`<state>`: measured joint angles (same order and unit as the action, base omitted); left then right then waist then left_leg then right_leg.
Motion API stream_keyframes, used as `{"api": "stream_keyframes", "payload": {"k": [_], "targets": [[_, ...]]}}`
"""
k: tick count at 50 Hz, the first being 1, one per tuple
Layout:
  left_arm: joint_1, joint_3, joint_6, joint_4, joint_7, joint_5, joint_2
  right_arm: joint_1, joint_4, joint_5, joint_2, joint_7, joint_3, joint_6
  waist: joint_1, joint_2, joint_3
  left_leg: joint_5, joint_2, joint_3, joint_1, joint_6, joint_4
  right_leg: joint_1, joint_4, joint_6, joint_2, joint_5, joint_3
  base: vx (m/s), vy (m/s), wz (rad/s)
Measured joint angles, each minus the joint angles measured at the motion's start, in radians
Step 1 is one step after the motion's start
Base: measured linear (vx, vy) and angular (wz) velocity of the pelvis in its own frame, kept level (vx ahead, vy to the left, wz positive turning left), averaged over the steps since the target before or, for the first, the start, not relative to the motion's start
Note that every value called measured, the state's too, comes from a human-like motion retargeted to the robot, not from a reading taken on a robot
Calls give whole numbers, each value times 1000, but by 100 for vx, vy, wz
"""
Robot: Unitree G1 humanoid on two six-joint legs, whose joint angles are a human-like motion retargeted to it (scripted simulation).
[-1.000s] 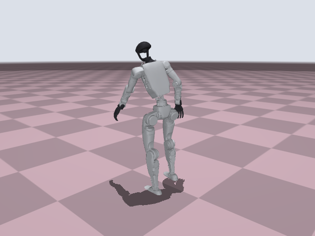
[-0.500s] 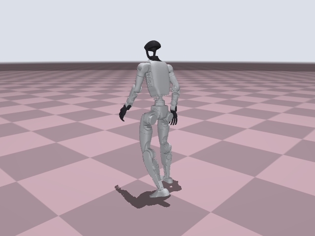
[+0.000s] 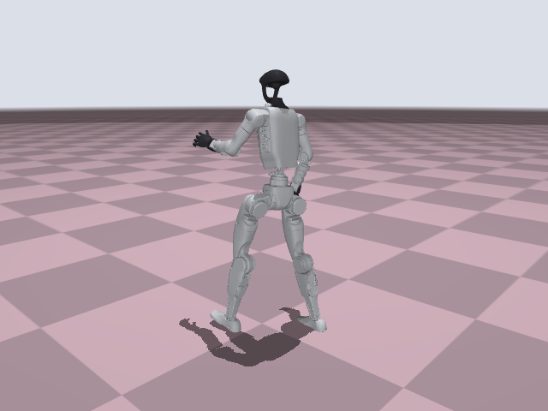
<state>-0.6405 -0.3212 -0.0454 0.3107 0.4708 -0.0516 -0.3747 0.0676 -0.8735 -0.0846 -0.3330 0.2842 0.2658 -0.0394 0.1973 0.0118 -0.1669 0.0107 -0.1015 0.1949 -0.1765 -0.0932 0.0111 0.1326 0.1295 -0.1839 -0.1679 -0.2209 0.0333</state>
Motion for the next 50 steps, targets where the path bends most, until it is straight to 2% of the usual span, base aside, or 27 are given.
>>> {"api": "stream_keyframes", "payload": {"k": [5, 8, 10, 12, 15, 19, 22, 25, 30, 36, 41, 45, 48, 50], "targets": [[-170, -40, 5, 200, -5, -56, -26, 9, -42, 8, 24, -21, 8, 17, -7, 28, 4, -18, -44, 87, 36, -22, -67, 35, -5, -6, -1, -36, 38, 38, 23, -55], [-304, -80, -20, 455, -70, -71, -7, 19, -81, 21, 47, -62, 13, 3, -25, 64, 8, 23, -44, 98, 58, -12, -54, 43, 33, 0, -9, -47, 45, 40, 28, -20], [-390, -107, -45, 677, -121, -43, 21, 26, -103, 26, 63, -91, 20, -9, -51, 90, 4, 14, -35, 86, 71, -6, -33, 45, 80, 9, -16, -40, 39, 40, 29, 10], [-460, -114, -74, 918, -170, 30, 51, 33, -111, 22, 75, -114, 27, -19, -87, 109, -9, -21, -31, 70, 93, -3, -6, 36, 163, 43, -14, -12, 25, 40, 30, 24], [-524, -96, -113, 1206, -228, 149, 70, 45, -93, 7, 88, -124, 28, -27, -138, 116, -44, -67, -45, 53, 143, -2, 21, -21, 369, 145, 12, 58, 6, 37, 29, 18], [-484, -34, -138, 1254, -247, 175, 48, 62, -31, 10, 92, -144, 18, -29, -166, 115, -87, -105, -76, 54, 185, 1, 38, -181, 660, 273, 42, 67, -45, 30, 23, -5], [-427, -5, -132, 1209, -245, 173, 43, 71, -6, 18, 87, -150, 29, -20, -173, 115, -110, -133, -91, 53, 197, -1, 52, -270, 721, 306, 54, 30, -106, 27, 17, 1], [-389, 9, -124, 1202, -246, 166, 51, 72, -12, 42, 81, -157, 53, -14, -178, 117, -126, -157, -96, 43, 202, -4, 64, -318, 640, 286, 74, 50, -156, 26, 13, 19], [-351, 19, -117, 1205, -251, 142, 58, 62, -34, 98, 71, -181, 89, -16, -191, 136, -147, -189, -79, 12, 206, -5, 74, -354, 343, 201, 112, 126, -158, 27, 7, 38], [-319, 17, -108, 1192, -240, 141, 74, 64, -17, 127, 63, -183, 84, -27, -210, 178, -178, -236, -12, -45, 229, 1, 82, -350, -36, 95, 86, 310, -88, 32, 0, 63], [-271, 25, -90, 1178, -239, 120, 99, 81, 10, 113, 51, -180, 46, -9, -224, 173, -173, -282, 17, -92, 273, -12, 74, -355, -151, -9, 48, 280, -112, 41, -7, 65], [-195, 18, -71, 1101, -233, 154, 119, 70, 20, 52, 19, -167, 3, -1, -239, 144, -146, -313, 29, -124, 301, -25, 83, -332, -147, -16, 22, 280, -152, 47, -13, 49], [-125, 29, -70, 1028, -232, 202, 132, 42, 9, -10, -10, -154, -32, -10, -245, 115, -121, -320, 34, -137, 309, -24, 126, -305, -135, 8, 8, 327, -166, 49, -17, 29], [-84, 39, -79, 994, -236, 232, 142, 18, -8, -54, -26, -141, -54, -19, -242, 93, -108, -307, 30, -135, 303, -13, 188, -288, -108, 27, 4, 306, -168, 49, -20, 13]]}}
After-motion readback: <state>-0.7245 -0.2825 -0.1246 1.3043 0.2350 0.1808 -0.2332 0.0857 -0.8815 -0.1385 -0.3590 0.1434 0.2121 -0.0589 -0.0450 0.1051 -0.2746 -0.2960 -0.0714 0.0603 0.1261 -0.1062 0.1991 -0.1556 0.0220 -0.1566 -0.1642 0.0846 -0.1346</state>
